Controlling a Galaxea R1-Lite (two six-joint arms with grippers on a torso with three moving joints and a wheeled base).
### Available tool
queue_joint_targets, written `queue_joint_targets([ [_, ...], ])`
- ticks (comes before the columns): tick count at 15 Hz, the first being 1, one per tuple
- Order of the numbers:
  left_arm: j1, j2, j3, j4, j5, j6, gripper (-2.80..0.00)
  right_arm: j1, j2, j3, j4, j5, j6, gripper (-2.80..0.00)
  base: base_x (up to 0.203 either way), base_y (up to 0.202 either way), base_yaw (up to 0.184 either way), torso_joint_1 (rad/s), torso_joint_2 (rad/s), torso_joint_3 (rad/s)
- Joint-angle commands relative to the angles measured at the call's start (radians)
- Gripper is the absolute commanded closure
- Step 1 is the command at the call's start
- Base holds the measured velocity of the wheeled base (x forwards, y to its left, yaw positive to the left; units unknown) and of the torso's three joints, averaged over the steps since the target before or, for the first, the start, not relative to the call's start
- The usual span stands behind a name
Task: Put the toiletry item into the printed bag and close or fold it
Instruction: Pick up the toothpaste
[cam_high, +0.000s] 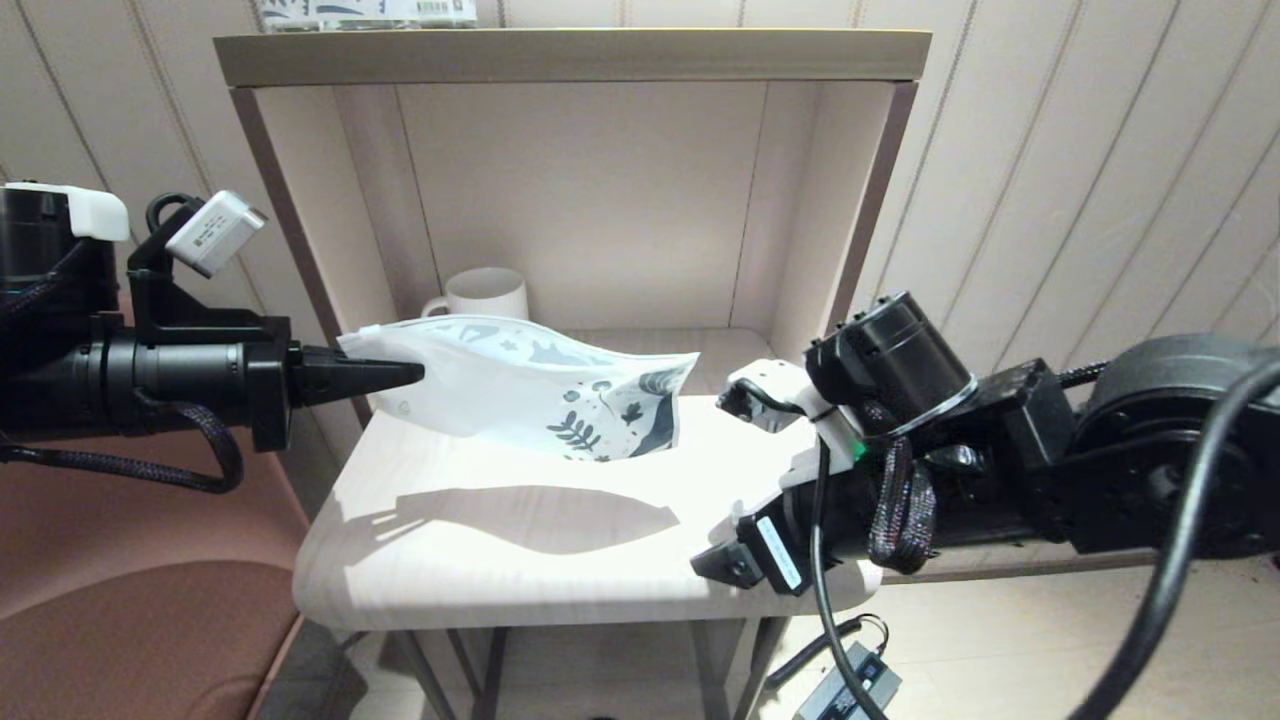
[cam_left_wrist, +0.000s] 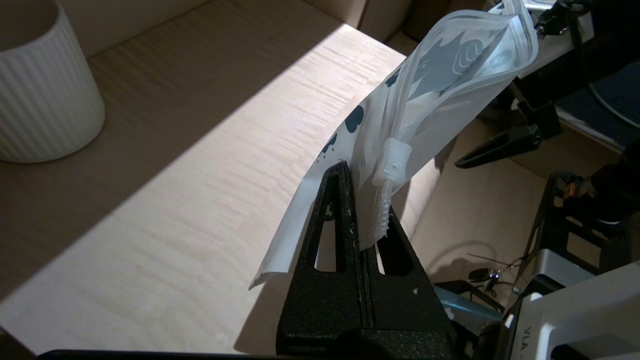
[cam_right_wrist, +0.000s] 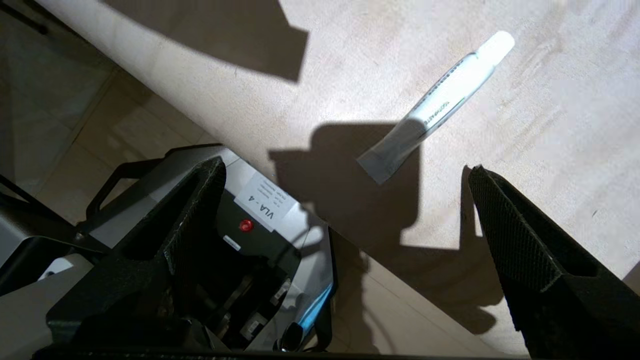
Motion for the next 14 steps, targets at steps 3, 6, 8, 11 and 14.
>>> queue_joint_targets([
  [3, 0.000, 0.009, -0.001, -0.001, -0.005, 0.000, 0.00, -0.025, 0.049, -0.021, -0.013, -0.003, 0.000, -2.80, 0.000, 0.000, 0.000, 0.000, 0.00, 0.000],
  [6, 0.000, 0.014, 0.001, -0.001, -0.006, 0.000, 0.00, -0.039, 0.074, -0.063, -0.013, -0.005, -0.001, -2.80, 0.000, 0.000, 0.000, 0.000, 0.00, 0.000],
  [8, -0.002, 0.015, 0.001, -0.001, -0.006, 0.000, 0.00, -0.052, 0.082, -0.082, -0.013, -0.009, -0.003, -2.80, 0.000, 0.000, 0.000, 0.000, 0.00, 0.000],
  [11, -0.003, 0.017, 0.012, -0.001, -0.006, 0.000, 0.00, -0.055, 0.096, -0.097, -0.012, -0.009, -0.004, -2.80, 0.000, 0.000, 0.000, 0.000, 0.00, 0.000],
  [14, -0.003, 0.017, 0.013, -0.004, -0.006, 0.001, 0.00, -0.050, 0.090, -0.089, -0.012, -0.039, -0.003, -2.80, 0.000, 0.000, 0.000, 0.000, 0.00, 0.000],
])
